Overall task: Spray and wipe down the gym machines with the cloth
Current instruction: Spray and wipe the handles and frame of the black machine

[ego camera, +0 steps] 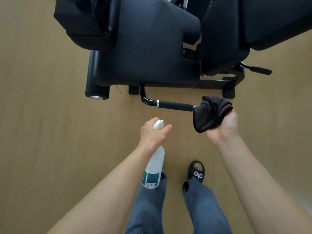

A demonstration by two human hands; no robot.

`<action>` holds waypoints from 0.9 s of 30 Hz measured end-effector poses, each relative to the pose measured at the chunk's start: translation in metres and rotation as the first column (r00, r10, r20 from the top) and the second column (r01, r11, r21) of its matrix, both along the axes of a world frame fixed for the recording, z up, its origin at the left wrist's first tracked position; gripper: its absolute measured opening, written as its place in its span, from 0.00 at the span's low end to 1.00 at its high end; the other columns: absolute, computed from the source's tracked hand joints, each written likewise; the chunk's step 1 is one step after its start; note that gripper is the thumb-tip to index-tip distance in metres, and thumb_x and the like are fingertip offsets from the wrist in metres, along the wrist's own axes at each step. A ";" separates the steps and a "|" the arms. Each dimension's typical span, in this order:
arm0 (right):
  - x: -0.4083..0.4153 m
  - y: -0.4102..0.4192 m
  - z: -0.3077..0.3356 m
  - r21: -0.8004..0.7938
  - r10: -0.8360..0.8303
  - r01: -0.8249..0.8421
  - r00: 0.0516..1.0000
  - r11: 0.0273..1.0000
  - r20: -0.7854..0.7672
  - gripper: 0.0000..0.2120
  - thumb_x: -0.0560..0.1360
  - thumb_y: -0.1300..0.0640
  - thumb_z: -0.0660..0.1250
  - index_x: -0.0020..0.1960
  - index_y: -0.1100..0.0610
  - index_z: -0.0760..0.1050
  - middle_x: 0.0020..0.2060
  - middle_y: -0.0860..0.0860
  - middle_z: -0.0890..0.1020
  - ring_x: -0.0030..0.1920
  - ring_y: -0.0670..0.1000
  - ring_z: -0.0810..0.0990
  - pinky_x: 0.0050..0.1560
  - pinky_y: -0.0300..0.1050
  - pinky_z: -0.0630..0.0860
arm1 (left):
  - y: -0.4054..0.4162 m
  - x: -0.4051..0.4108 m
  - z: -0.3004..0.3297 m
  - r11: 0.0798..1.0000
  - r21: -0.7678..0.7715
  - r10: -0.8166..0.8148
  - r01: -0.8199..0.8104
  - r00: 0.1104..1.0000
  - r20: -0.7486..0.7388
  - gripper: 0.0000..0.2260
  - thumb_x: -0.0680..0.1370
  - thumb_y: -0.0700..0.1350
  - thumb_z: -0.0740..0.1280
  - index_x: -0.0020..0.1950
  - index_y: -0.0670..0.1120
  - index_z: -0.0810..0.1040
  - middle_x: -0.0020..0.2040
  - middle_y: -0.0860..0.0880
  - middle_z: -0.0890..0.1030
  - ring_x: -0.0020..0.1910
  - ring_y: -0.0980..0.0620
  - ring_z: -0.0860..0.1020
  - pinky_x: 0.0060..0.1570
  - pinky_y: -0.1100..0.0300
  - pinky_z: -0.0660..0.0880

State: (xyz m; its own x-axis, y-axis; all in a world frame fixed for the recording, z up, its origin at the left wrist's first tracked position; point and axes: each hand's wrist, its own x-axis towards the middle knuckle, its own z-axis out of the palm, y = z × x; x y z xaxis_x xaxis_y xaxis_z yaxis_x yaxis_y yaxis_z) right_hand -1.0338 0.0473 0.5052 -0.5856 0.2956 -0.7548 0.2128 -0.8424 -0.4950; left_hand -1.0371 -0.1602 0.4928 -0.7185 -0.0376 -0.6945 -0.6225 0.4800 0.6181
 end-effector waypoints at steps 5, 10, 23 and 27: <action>-0.015 -0.012 -0.012 0.133 0.105 -0.114 0.992 0.985 0.069 0.20 0.83 0.46 0.58 0.64 0.58 0.78 0.50 0.54 0.84 0.49 0.52 0.84 0.54 0.46 0.82 | -0.001 0.001 -0.012 0.990 -0.040 0.131 -0.133 0.990 -0.057 0.15 0.77 0.48 0.71 0.36 0.45 0.70 0.33 0.47 0.73 0.32 0.49 0.69 0.26 0.67 0.65; -0.030 -0.028 -0.030 0.537 0.213 -0.246 0.969 0.807 0.123 0.13 0.86 0.50 0.56 0.51 0.51 0.78 0.45 0.47 0.82 0.47 0.44 0.81 0.49 0.37 0.76 | -0.017 0.002 -0.032 0.975 -0.007 0.219 -0.221 0.971 -0.099 0.13 0.78 0.54 0.73 0.42 0.48 0.75 0.37 0.49 0.78 0.36 0.50 0.77 0.35 0.59 0.73; -0.064 -0.058 -0.163 0.866 0.746 -0.175 0.446 -0.468 0.494 0.28 0.77 0.49 0.69 0.76 0.51 0.68 0.66 0.50 0.80 0.63 0.54 0.79 0.65 0.55 0.74 | -0.017 -0.049 -0.119 0.955 0.044 0.278 -0.294 0.833 -0.478 0.20 0.80 0.60 0.69 0.72 0.66 0.73 0.70 0.53 0.78 0.66 0.43 0.80 0.65 0.42 0.80; -0.088 -0.047 -0.154 0.846 0.783 -0.173 0.322 -0.505 0.533 0.32 0.72 0.45 0.74 0.74 0.47 0.67 0.62 0.47 0.80 0.57 0.51 0.81 0.54 0.54 0.80 | -0.013 -0.059 -0.144 0.952 0.115 0.297 -0.285 0.762 -0.575 0.15 0.79 0.59 0.69 0.67 0.63 0.78 0.62 0.55 0.81 0.61 0.46 0.82 0.59 0.40 0.82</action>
